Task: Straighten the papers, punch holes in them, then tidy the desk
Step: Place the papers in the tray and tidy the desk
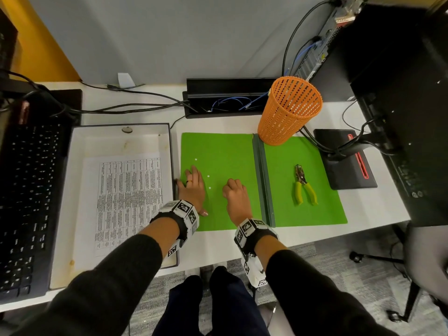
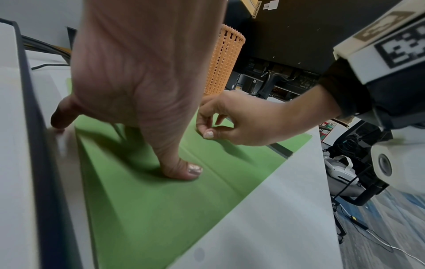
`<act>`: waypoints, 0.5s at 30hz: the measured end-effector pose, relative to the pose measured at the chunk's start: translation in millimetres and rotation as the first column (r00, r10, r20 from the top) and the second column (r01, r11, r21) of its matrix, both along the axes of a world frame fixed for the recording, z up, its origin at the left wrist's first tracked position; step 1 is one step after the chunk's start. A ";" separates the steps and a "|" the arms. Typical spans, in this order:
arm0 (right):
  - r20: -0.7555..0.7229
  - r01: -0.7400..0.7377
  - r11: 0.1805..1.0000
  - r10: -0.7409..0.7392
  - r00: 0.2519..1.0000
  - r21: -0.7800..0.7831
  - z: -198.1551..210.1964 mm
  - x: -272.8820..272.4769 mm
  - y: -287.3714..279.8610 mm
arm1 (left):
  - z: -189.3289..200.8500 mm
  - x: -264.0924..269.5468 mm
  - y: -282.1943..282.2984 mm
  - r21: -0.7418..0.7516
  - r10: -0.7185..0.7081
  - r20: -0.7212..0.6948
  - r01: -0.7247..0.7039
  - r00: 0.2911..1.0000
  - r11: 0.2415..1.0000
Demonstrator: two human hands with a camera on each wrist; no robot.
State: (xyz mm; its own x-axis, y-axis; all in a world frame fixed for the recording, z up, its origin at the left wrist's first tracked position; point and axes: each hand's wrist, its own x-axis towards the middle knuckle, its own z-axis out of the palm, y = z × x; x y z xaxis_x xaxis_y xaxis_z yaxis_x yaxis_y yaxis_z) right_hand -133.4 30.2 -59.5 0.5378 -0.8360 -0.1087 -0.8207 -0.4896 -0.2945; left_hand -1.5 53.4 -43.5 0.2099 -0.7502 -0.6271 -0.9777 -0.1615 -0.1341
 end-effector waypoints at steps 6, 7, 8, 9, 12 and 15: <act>0.017 0.014 0.999 -0.014 1.000 0.036 -2.5 -6.3 -5.1 | 1.0 0.0 1.1 -0.007 0.003 -0.003 -0.003 1.000 1.000; 0.029 0.032 0.999 -0.033 0.999 0.043 -3.6 -8.7 -5.7 | 1.4 0.0 1.3 -0.009 0.002 -0.003 -0.002 1.000 1.000; 0.038 0.044 0.998 -0.046 0.998 0.050 -4.9 -10.9 -6.3 | 1.7 -0.3 1.5 -0.011 0.003 -0.003 -0.003 1.000 1.000; 0.048 0.052 0.997 -0.055 0.997 0.059 -6.3 -12.7 -6.7 | 1.9 -0.7 1.6 -0.011 0.005 -0.003 -0.005 1.000 1.000; 0.088 0.078 0.994 -0.085 0.993 0.078 -9.2 -14.4 -8.5 | 2.9 -1.9 1.3 -0.014 0.003 0.008 -0.003 1.000 1.000; 0.117 0.085 0.994 -0.093 0.989 0.072 -11.1 -13.4 -10.6 | 3.1 -2.3 1.1 -0.009 0.001 0.013 -0.001 1.000 1.000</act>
